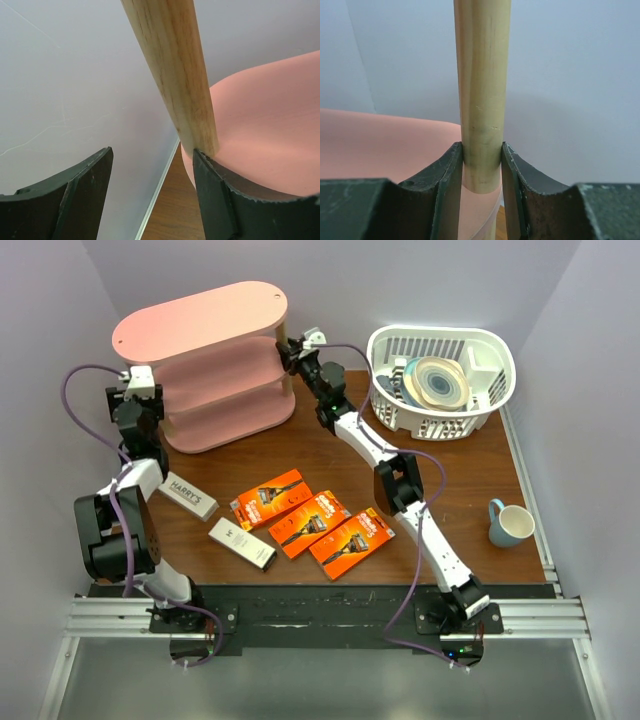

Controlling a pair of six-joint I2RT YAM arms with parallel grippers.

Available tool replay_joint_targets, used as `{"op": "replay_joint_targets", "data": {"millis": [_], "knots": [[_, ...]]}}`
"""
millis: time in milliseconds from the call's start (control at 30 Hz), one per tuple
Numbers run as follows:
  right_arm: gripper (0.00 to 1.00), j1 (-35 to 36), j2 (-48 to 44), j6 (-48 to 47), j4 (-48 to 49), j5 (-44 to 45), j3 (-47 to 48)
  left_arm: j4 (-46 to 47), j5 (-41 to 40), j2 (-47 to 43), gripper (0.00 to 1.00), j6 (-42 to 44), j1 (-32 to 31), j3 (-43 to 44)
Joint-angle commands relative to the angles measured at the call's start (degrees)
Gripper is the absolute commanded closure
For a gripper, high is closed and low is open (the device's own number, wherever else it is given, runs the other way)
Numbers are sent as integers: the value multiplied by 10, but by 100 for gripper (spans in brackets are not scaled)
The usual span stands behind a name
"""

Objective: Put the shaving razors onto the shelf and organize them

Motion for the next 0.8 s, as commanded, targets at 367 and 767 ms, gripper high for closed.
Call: {"op": "replay_joint_targets", "data": {"millis": [367,767], "knots": [[100,-45,-205,-40,-24,-58,-142,173,54,40,35,43,1,25],[100,-52,-349,-86,-74,-70,-324,276,107,142,39,21,1,74]]}}
